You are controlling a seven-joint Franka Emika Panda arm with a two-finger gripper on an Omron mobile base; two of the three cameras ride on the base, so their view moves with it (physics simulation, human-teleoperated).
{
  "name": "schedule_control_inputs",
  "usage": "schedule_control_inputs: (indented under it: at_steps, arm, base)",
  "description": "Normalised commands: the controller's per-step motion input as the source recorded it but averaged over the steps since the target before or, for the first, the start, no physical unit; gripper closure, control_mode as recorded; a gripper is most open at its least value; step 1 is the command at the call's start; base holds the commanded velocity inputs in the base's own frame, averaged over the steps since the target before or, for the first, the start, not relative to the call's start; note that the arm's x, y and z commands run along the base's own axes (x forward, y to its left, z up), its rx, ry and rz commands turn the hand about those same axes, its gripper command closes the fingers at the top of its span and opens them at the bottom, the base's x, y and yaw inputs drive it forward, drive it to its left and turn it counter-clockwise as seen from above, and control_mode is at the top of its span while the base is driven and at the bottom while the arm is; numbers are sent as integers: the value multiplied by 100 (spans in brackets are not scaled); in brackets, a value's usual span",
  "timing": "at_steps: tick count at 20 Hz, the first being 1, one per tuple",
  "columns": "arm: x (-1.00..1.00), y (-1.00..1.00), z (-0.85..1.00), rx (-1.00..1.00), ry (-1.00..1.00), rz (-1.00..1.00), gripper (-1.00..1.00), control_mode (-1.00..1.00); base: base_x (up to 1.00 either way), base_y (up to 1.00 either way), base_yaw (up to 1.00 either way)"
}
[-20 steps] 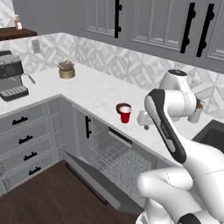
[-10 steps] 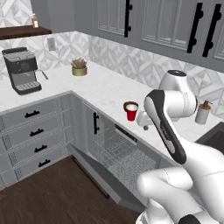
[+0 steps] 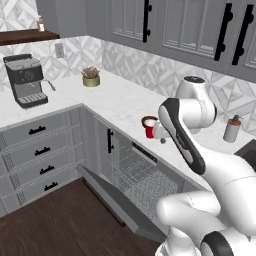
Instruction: Pick up the cup and bowl from the counter, place them in the dishwasher, and close the dishwasher door.
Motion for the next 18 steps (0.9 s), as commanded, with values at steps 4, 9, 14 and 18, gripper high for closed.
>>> schedule_control_inputs:
  at_steps: [4,9,14,18]
  arm:
    - [74,13,-4,-8,0,0,-100,-100]
    - [77,1,-4,-2,0,1,-100,-100]
    - [80,-2,-16,0,0,11,-100,-100]
    - [96,0,-2,0,4,0,-100,-100]
  base:
    - [0,0,0]
    - [0,0,0]
    - [0,0,0]
    - [0,0,0]
